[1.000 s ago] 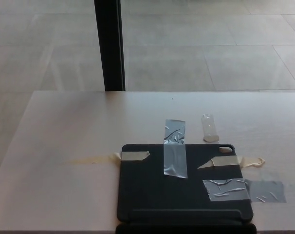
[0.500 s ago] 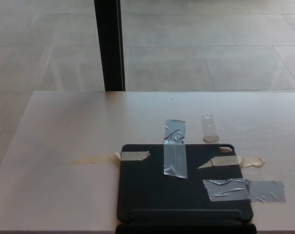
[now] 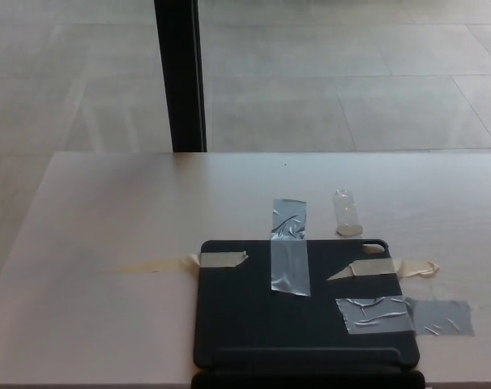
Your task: The robot uses its right hand to open a folded tablet cover kept in the middle of the desk
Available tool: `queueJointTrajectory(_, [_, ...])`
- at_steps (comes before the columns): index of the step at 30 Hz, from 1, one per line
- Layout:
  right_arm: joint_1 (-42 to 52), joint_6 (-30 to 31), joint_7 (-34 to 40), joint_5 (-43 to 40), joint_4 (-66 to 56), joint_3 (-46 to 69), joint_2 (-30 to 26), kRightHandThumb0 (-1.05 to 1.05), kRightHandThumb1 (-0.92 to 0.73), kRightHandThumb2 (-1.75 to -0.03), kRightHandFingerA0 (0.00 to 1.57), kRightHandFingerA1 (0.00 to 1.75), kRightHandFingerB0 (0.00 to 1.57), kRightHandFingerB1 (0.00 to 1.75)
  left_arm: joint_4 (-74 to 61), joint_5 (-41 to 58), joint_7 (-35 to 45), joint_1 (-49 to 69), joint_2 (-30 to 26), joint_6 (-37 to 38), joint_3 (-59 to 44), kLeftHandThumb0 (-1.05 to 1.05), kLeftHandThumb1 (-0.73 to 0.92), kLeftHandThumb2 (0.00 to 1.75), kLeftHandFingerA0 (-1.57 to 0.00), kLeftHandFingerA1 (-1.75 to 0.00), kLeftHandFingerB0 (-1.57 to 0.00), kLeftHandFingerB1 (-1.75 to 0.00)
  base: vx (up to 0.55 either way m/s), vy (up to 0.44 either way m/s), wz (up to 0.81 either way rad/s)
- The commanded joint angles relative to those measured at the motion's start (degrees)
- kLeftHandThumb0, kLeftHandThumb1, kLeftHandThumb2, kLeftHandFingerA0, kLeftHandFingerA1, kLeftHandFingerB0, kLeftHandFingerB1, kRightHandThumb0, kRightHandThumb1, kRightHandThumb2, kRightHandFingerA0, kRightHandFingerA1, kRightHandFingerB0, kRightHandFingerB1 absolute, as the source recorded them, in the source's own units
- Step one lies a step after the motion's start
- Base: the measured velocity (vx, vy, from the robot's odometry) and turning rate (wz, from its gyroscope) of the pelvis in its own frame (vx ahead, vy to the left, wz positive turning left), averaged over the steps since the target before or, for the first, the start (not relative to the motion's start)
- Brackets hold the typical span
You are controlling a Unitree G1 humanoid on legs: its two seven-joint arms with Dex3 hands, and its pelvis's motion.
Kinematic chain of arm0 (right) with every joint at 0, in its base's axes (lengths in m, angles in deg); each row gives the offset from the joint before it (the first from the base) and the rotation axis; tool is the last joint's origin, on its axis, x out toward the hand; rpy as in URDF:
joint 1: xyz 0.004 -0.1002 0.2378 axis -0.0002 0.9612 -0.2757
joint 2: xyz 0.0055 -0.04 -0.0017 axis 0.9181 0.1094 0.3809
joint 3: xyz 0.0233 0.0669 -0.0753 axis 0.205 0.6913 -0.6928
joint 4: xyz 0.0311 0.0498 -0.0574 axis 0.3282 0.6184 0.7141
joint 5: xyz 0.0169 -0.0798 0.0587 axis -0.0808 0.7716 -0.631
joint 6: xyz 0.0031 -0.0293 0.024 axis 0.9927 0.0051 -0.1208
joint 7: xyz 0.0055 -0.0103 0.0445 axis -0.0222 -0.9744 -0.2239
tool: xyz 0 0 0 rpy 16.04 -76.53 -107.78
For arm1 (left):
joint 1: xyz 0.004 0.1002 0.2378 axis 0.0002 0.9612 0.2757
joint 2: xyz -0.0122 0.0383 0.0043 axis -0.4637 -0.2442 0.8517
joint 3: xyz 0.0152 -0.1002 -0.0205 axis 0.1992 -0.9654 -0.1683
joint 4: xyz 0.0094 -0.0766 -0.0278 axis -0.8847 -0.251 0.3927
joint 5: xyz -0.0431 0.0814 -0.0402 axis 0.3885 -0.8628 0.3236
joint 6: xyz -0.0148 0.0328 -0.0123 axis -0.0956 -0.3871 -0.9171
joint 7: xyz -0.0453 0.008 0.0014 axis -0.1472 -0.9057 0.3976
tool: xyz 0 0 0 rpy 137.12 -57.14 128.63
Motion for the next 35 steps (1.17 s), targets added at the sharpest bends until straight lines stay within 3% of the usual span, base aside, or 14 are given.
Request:
queueJointTrajectory(1, [-4.71,-19.7,26.03,-17.4,23.17,13.32,3.29,-0.77,-0.76,-0.63,0.77,0.54,0.55,0.46,0.78,3.62,0.15,0.83,-0.48,-1.15,-2.16,-0.74,0.73,0.62,-0.54,-0.85,-0.33,-0.59,0.0,0.0,0.0])
queueJointTrajectory(2, [-4.16,-18.55,26.01,-16.43,22.6,12.54,3.35,-0.78,-0.76,-0.63,0.91,1.26,0.64,0.52,1.01,4.54,0.82,1.11,-0.5,-1.7,-3.05,-0.73,0.71,0.62,-0.53,-0.83,-0.3,-0.58,0.0,0.0,0.0])
queueJointTrajectory(3, [-4.27,-20.74,24.9,-17.91,23.15,13.27,3.9,-0.75,-0.75,-0.63,0.8,0.81,0.56,0.53,0.82,4.13,1.61,1.68,-0.42,-1.14,-2.67,-0.75,0.72,0.63,-0.51,-0.84,-0.29,-0.59,0.0,0.0,0.0])
queueJointTrajectory(4, [-4.29,-20.26,25.05,-17.72,23.41,13.11,3.75,-0.75,-0.76,-0.63,0.79,0.68,0.54,0.51,0.7,4.12,1.82,1.86,-0.55,-1.37,-2.67,-0.76,0.72,0.63,-0.5,-0.84,-0.28,-0.59,0.0,0.0,0.0])
queueJointTrajectory(5, [-4.12,-20.64,25.16,-17.22,24.32,12.56,3.37,-0.74,-0.6,-1.0,0.7,0.67,0.47,0.6,0.54,4.24,2.02,2.04,-0.62,-1.71,-2.78,-0.75,0.72,0.63,-0.51,-0.86,-0.28,-0.59,0.0,0.0,0.0])
queueJointTrajectory(6, [-4.26,-20.77,25.33,-17.29,25.08,12.56,3.09,-0.76,-0.59,-0.99,0.71,0.67,0.43,0.59,0.45,4.01,2.12,2.15,-0.67,-1.74,-2.57,-0.74,0.74,0.62,-0.54,-0.87,-0.29,-0.58,0.0,0.0,0.0])
queueJointTrajectory(7, [-4.44,-20.69,25.68,-17.4,25.73,12.51,2.86,-0.79,-0.77,-0.63,0.76,0.53,0.51,0.47,0.45,3.61,2.02,2.19,-0.67,-1.53,-2.24,-0.74,0.73,0.62,-0.58,-0.89,-0.3,-0.58,0.0,0.0,0.0])
queueJointTrajectory(11, [-4.32,-22.1,25.33,-18.02,26.67,12.1,2.92,-0.79,-0.77,-0.63,0.75,0.54,0.49,0.45,0.81,3.84,0.87,1.56,-0.41,-1.51,-2.69,-0.73,0.72,0.62,-0.61,-0.97,-0.33,-0.59,0.0,0.0,0.0])
queueJointTrajectory(12, [-4.29,-22.02,25.64,-17.99,26.88,11.83,2.8,-0.78,-0.76,-0.63,0.82,0.59,0.53,0.45,0.78,3.33,0.37,1.52,-0.39,-1.3,-2.25,-0.73,0.73,0.63,-0.61,-0.95,-0.35,-0.6,0.0,0.0,0.0])
queueJointTrajectory(13, [-4.4,-22.9,25.13,-18.63,27.8,11.93,2.69,-0.76,-0.76,-0.64,0.78,0.55,0.53,0.44,1.01,3.69,0.37,1.57,-0.43,-1.43,-2.63,-0.76,0.54,1.01,-0.71,-0.93,-0.32,-0.64,0.0,0.0,0.0])
queueJointTrajectory(14, [-4.29,-24.03,24.93,-18.73,28.89,11.56,2.44,-0.75,-0.77,-0.63,0.77,0.57,0.59,0.48,0.96,3.65,0.56,1.72,-0.48,-1.39,-2.57,-0.75,0.73,0.62,-0.61,-0.94,-0.32,-0.59,0.0,0.0,0.0])
queueJointTrajectory(21, [-3.73,-26.1,24.54,-19.51,30.57,8.54,2.16,-0.79,-0.76,-0.64,0.81,0.54,0.57,0.45,0.6,3.43,0.41,0.97,-0.61,-1.2,-2.05,-0.74,0.74,0.63,-0.57,-0.86,-0.35,-0.59,0.0,0.0,0.0])
queueJointTrajectory(35, [-3.52,-30.02,26.1,-24.38,35.23,2.35,-0.1,-0.79,-0.78,-0.63,0.84,0.56,0.56,0.47,0.83,4.78,1.26,0.55,-0.62,-1.26,-2.89,-0.77,0.72,0.62,-0.54,-0.88,-0.3,-0.6,0.0,0.0,0.0])
